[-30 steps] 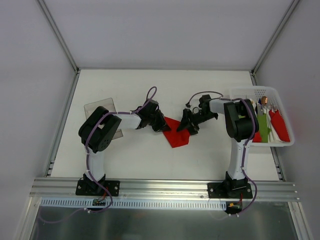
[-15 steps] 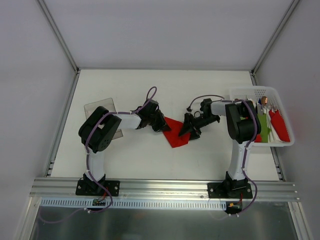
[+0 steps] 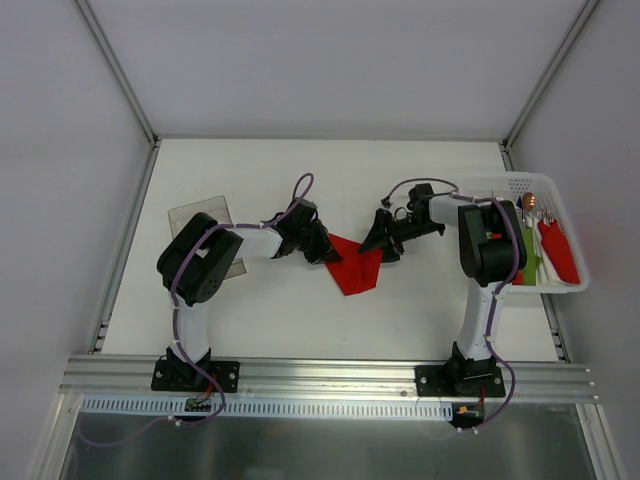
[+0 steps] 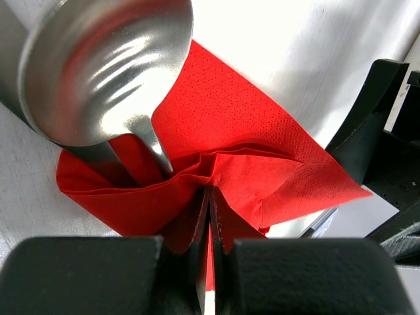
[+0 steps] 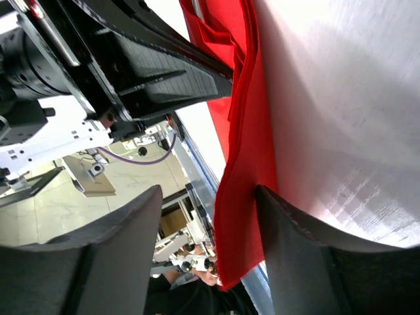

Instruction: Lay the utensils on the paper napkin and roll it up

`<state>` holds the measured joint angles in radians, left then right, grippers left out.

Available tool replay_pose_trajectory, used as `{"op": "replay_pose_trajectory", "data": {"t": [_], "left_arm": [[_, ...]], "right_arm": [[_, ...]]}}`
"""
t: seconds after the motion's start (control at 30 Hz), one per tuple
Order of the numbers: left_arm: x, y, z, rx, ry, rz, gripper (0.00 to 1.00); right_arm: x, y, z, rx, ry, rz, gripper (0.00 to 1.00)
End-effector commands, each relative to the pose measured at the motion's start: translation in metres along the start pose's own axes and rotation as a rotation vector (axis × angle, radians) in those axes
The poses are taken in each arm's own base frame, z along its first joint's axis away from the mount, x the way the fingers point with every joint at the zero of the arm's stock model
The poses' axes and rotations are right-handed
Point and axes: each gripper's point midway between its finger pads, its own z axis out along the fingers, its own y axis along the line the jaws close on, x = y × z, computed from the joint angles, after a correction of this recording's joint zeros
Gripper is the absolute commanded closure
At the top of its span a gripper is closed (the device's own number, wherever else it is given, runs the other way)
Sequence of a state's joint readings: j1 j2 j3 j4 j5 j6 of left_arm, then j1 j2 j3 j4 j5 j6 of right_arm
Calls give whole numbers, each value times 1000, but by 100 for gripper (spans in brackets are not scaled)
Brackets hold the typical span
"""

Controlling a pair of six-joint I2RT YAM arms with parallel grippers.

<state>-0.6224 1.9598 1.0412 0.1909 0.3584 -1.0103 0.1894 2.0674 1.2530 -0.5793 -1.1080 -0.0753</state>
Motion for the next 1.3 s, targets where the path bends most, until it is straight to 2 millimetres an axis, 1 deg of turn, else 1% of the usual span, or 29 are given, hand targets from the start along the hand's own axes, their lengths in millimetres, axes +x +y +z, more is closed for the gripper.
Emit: {"op": "replay_pose_trajectory", "data": {"t": [0.0, 0.07, 0.17, 0.2, 0.27, 0.3, 0.37, 0.4, 0.47, 0.5, 0.63, 0.73, 0.83, 0.87, 1.07, 1.2, 1.27], "left_arm": [[11, 38, 9, -123, 25, -27, 100], [11, 37, 9, -121, 26, -25, 100], [10, 38, 8, -122, 25, -26, 100], [10, 38, 8, -121, 24, -26, 100], [10, 38, 7, -122, 25, -26, 100], [10, 37, 7, -119, 25, -25, 100], [10, 38, 7, -121, 24, -26, 100], [11, 39, 7, -124, 24, -25, 100], [11, 39, 7, -124, 24, -25, 100], [11, 39, 8, -126, 26, -24, 100], [12, 40, 7, -127, 27, -25, 100], [12, 41, 7, -128, 27, -25, 100], [11, 40, 7, -126, 25, -22, 100], [11, 40, 6, -126, 24, -22, 100], [10, 38, 3, -119, 21, -19, 100], [7, 26, -6, -90, 2, -4, 100], [5, 20, -10, -75, -7, 8, 100]], "right_arm": [[-10, 26, -4, -43, -25, -38, 40], [-9, 25, -3, -27, -26, -48, 43], [-6, 20, 1, 10, -19, -59, 51], [-4, 19, 3, 19, -12, -58, 58], [-4, 16, 3, 37, -14, -56, 65], [-4, 17, 4, 40, -14, -60, 72], [-5, 18, 4, 47, -15, -67, 78], [-4, 21, 7, 49, -11, -80, 84], [-4, 23, 8, 58, -10, -88, 88], [-5, 27, 11, 58, -7, -105, 91], [-5, 37, 17, 70, 4, -140, 95], [0, 36, 26, 101, 24, -151, 98], [4, 24, 35, 139, 51, -125, 100], [4, 18, 38, 150, 60, -109, 100], [9, -1, 50, 209, 97, -65, 100], [10, -11, 54, 249, 110, -46, 100], [10, -19, 54, 273, 116, -30, 100]]}}
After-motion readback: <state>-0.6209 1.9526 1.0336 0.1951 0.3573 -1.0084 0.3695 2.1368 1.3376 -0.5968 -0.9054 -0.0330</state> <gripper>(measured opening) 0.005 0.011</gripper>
